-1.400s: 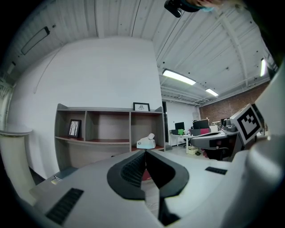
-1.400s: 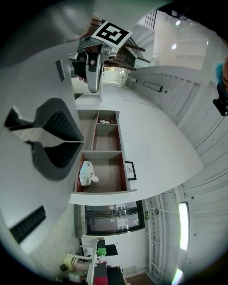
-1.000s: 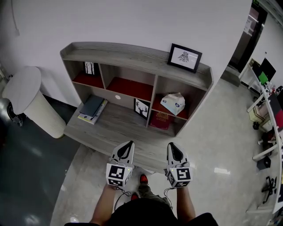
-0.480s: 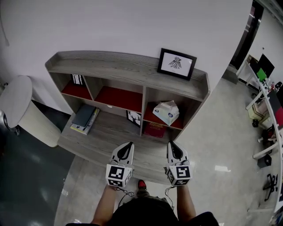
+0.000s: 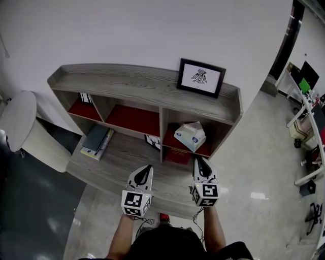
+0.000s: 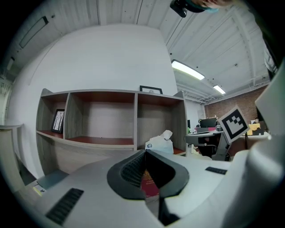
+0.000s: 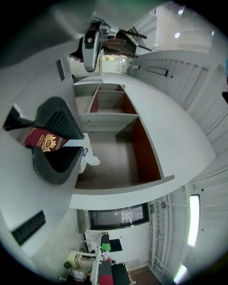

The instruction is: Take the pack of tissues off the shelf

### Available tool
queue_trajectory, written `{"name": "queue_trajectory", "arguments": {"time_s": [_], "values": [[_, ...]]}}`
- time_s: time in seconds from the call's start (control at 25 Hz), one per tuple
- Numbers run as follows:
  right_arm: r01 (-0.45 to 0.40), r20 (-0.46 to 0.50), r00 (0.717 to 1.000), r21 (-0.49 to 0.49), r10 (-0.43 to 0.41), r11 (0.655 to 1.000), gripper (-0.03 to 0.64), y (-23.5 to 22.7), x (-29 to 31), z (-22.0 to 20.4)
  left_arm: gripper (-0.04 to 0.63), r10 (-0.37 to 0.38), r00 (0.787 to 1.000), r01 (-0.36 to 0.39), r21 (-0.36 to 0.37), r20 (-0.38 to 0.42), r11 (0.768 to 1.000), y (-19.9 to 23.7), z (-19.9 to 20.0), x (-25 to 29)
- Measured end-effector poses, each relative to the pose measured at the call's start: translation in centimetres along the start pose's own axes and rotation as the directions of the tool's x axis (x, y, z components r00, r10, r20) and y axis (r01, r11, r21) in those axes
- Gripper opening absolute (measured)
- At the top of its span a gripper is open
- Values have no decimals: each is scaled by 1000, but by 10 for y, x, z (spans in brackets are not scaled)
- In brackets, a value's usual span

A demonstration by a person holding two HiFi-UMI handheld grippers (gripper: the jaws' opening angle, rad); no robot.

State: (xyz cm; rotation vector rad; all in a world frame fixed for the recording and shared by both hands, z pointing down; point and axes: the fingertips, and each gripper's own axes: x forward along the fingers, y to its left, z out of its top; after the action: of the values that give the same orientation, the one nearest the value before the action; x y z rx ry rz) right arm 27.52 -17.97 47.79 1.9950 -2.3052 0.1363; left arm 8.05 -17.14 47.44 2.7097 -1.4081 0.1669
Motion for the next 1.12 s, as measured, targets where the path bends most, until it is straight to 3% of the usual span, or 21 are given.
{"name": "queue_trajectory", "arguments": {"time_s": [0.08, 0.28, 1.12], "values": [[-10, -11, 1000, 23, 10, 1000, 128, -3, 11, -2, 8, 7, 1000, -7, 1, -3, 1000, 3, -1, 3], [-8, -34, 999, 56, 10, 998, 181, -15, 35, -8, 9, 30, 999, -30, -4, -13, 1000, 9, -4, 7], [-8, -173, 985, 69, 20, 998, 201, -26, 80, -44, 8, 91, 995, -92, -26, -37, 995, 29, -10, 18]]}}
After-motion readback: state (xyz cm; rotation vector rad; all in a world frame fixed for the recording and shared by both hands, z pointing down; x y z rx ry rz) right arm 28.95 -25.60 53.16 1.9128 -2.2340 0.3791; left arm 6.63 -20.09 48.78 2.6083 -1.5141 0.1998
